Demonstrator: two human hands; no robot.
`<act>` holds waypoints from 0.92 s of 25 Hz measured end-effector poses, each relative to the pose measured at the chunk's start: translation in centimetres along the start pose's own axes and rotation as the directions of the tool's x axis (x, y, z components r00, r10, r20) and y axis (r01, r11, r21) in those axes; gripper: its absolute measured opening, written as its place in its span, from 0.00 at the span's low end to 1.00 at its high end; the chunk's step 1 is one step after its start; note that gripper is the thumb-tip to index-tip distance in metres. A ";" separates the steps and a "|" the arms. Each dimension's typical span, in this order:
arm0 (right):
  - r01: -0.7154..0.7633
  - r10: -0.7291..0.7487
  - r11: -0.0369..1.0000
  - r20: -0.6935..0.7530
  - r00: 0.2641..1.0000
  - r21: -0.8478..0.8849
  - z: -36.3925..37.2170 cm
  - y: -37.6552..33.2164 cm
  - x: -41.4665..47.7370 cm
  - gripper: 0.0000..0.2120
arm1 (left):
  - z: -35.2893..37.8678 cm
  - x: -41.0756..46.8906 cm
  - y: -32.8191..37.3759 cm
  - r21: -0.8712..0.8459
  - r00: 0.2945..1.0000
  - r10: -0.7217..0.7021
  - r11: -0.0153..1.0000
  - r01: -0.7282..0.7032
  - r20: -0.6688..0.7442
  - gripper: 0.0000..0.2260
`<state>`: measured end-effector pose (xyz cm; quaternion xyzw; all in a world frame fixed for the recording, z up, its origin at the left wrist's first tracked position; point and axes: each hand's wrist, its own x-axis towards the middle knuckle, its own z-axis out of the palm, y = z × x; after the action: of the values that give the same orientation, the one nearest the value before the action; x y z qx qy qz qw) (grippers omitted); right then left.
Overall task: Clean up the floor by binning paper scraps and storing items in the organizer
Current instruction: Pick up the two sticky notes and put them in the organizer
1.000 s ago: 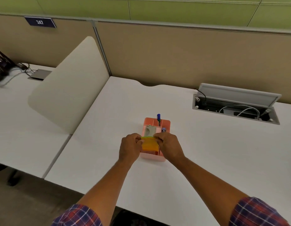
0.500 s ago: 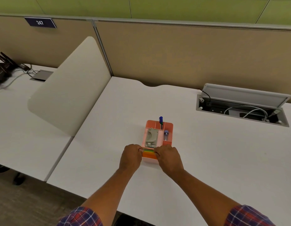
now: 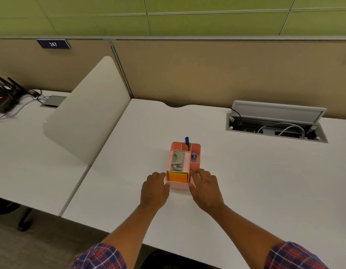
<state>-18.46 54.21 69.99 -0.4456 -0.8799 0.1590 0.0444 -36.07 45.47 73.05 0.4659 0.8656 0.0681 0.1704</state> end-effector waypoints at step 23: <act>-0.445 0.443 0.896 -0.074 0.894 -0.012 1.6 2.0 -45.1 0.38 | 11.9 -33.4 3.5 0.067 0.859 0.498 0.859 -0.507 0.116 0.34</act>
<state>9.70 18.94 70.67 -0.6403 -0.7553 0.1367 0.0312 -12.06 19.21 70.63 0.6860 0.7070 0.0467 0.1653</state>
